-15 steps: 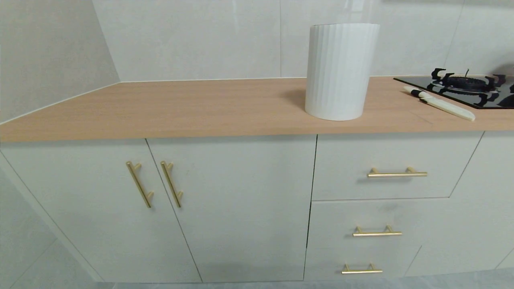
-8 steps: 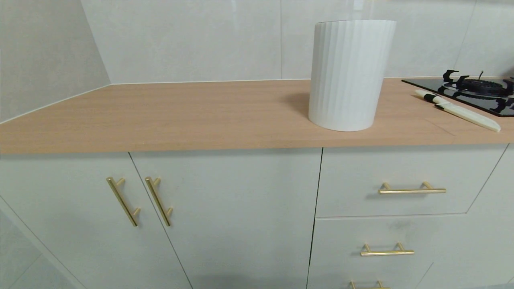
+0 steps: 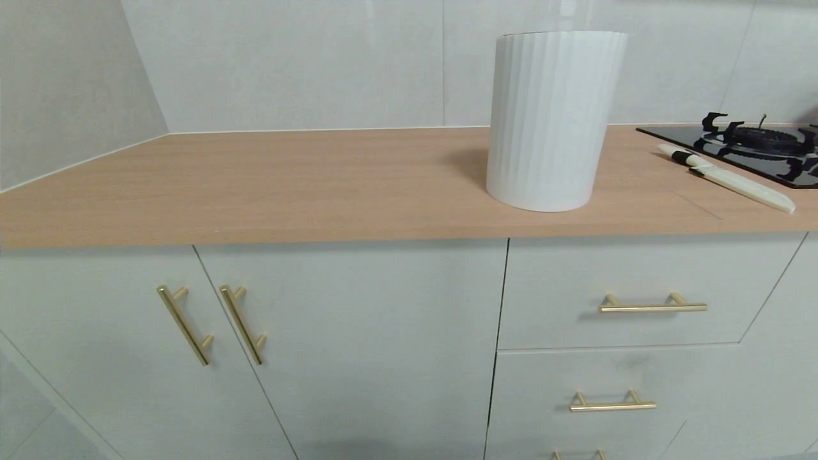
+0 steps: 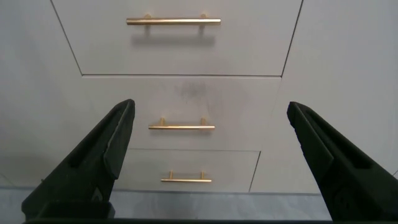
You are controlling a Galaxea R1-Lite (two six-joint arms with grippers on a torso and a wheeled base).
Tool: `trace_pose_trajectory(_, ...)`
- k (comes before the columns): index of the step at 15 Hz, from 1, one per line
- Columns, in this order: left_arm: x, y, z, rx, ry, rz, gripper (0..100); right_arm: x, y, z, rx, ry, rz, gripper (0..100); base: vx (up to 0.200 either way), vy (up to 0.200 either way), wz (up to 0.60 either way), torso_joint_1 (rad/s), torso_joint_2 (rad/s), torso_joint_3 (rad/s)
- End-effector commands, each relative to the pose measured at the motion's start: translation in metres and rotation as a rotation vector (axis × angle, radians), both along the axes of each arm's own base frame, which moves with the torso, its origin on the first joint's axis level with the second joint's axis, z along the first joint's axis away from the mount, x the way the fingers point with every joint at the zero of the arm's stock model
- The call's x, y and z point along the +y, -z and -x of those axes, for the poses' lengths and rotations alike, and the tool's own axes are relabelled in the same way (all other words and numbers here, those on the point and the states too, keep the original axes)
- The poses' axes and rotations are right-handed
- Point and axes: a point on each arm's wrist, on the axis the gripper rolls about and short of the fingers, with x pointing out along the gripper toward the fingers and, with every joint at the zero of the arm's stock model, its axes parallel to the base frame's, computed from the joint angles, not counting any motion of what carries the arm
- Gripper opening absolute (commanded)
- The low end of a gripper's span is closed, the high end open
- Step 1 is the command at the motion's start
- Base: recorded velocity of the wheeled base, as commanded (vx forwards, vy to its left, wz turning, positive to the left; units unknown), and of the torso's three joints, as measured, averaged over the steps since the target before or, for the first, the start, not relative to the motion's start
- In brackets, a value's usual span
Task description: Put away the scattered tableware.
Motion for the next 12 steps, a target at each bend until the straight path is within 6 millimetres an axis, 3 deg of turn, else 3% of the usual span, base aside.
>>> trace_pose_trajectory(1,0.0,0.0,0.0,0.0,0.0,0.0,100,0.0,0.0,-0.0001,0.002,-0.002,0.0,100,0.0,-0.2,0.0,0.002,0.01,0.002)
trace_pose_trajectory(8,0.0,0.0,0.0,0.0,0.0,0.001,100,0.0,0.0,-0.0001,0.002,-0.002,0.0,100,0.0,-0.2,0.0,0.002,0.0,0.002)
trace_pose_trajectory(12,0.0,0.0,0.0,0.0,0.0,0.001,100,0.0,0.0,-0.0001,0.002,-0.002,0.0,100,0.0,0.0,0.0,0.0,0.0,0.0)
